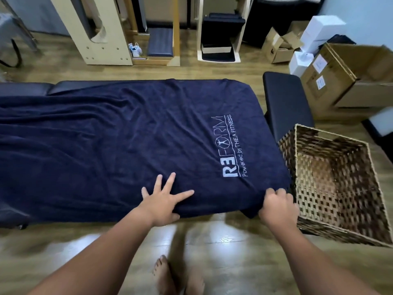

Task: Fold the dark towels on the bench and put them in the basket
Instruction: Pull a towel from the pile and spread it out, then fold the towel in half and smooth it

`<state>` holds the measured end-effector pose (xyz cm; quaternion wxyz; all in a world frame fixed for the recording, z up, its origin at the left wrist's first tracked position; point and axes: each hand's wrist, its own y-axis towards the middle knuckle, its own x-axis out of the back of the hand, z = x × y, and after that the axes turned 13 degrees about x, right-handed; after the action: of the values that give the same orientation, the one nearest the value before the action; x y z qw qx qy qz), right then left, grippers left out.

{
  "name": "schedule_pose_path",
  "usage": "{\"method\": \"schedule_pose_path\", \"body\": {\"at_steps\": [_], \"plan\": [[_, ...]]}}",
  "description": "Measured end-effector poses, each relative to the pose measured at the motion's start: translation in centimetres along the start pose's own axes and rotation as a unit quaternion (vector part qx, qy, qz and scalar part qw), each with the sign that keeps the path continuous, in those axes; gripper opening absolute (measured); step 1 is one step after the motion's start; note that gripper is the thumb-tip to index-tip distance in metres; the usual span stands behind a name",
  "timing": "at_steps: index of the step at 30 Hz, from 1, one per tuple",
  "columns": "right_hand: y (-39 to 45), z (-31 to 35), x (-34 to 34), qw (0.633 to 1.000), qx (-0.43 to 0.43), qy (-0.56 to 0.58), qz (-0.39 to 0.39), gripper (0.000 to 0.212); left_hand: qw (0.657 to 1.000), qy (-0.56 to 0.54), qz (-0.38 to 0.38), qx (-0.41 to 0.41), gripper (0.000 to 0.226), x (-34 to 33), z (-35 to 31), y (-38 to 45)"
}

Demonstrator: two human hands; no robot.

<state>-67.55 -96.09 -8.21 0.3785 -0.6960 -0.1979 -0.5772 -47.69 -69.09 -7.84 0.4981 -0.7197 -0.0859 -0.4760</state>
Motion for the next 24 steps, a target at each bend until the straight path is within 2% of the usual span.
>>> {"method": "schedule_pose_path", "body": {"at_steps": [4,7,11,14,19,24], "plan": [[1.0,0.5,0.3,0.994,0.055,0.060,-0.074,0.039,0.999,0.004,0.003,0.037,0.090,0.4,-1.3,0.3],[1.4,3.1,0.6,0.989,0.135,0.035,-0.055,0.047,0.999,0.026,-0.009,0.038,0.084,0.8,-0.9,0.1],[1.0,8.6,1.2,0.969,0.238,0.048,-0.039,0.050,0.995,-0.026,-0.082,0.055,0.041,1.3,1.2,-0.5],[0.0,13.2,1.2,0.940,0.339,0.049,-0.004,0.048,0.991,-0.023,-0.084,0.105,0.020,1.7,3.4,-2.1],[-1.9,20.1,0.9,0.894,0.446,0.023,0.034,0.039,0.974,0.024,-0.051,0.218,0.024,0.3,10.6,-5.8],[-3.2,26.4,0.8,0.882,0.469,0.002,0.046,0.040,0.949,0.044,-0.053,0.307,0.037,-1.7,18.9,-8.7]]}}
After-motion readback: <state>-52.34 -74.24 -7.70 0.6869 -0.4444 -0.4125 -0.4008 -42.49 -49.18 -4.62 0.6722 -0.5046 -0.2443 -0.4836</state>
